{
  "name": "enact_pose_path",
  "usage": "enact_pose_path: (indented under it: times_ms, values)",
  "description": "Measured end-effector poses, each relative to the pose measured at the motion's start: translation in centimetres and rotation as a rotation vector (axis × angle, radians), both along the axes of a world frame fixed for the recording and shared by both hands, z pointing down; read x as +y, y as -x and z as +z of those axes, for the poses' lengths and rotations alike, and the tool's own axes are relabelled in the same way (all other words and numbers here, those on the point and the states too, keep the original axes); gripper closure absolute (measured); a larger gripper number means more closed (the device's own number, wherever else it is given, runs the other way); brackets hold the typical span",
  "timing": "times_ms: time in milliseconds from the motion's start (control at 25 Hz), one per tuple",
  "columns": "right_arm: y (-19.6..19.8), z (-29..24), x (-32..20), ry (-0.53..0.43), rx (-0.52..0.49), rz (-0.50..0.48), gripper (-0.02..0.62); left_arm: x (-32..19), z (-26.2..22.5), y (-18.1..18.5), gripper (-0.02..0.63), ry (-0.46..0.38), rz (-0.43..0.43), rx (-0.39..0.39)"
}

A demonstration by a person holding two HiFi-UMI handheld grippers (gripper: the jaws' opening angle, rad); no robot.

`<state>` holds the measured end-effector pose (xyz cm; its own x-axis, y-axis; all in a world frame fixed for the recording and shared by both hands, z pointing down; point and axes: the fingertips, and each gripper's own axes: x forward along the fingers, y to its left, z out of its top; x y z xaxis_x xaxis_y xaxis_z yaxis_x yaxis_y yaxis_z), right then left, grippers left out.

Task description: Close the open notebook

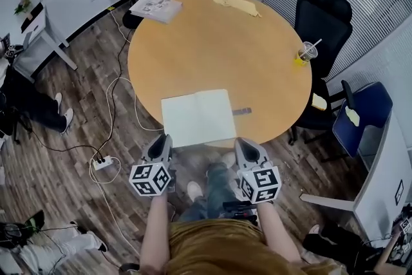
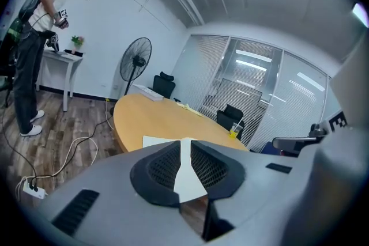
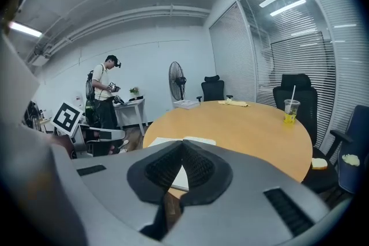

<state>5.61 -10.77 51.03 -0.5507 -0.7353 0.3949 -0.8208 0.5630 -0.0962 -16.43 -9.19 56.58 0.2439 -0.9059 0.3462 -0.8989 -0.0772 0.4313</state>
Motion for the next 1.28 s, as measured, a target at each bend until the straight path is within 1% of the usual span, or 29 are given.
enact_pose_path:
  times_ms: [440, 640, 880, 1120, 1280]
  values:
    - [-0.2, 2.2, -0.6, 0.049, 0.012, -0.008, 0.584, 0.6, 3.7, 0.4, 0.531, 0.087, -0.02, -0.01]
    - [0.4, 3.1, -1.0, 0.068, 0.018, -0.022, 0.584, 0.8, 5.5, 0.4, 0.531, 0.133, 0.0, -0.048]
    - [1.1, 4.2, -1.5, 0.097, 0.03, -0.03, 0.584, 1.2, 7.7, 1.3, 0.529, 0.189, -0.009, -0.037]
    - [1.4, 4.9, -2.1, 0.114, 0.043, -0.037, 0.584, 1.7, 10.0, 1.3, 0.508, 0.244, -0.017, -0.017]
    - [1.6, 5.5, -2.4, 0.127, 0.051, -0.048, 0.584, 1.8, 11.3, 1.2, 0.495, 0.275, -0.009, -0.029]
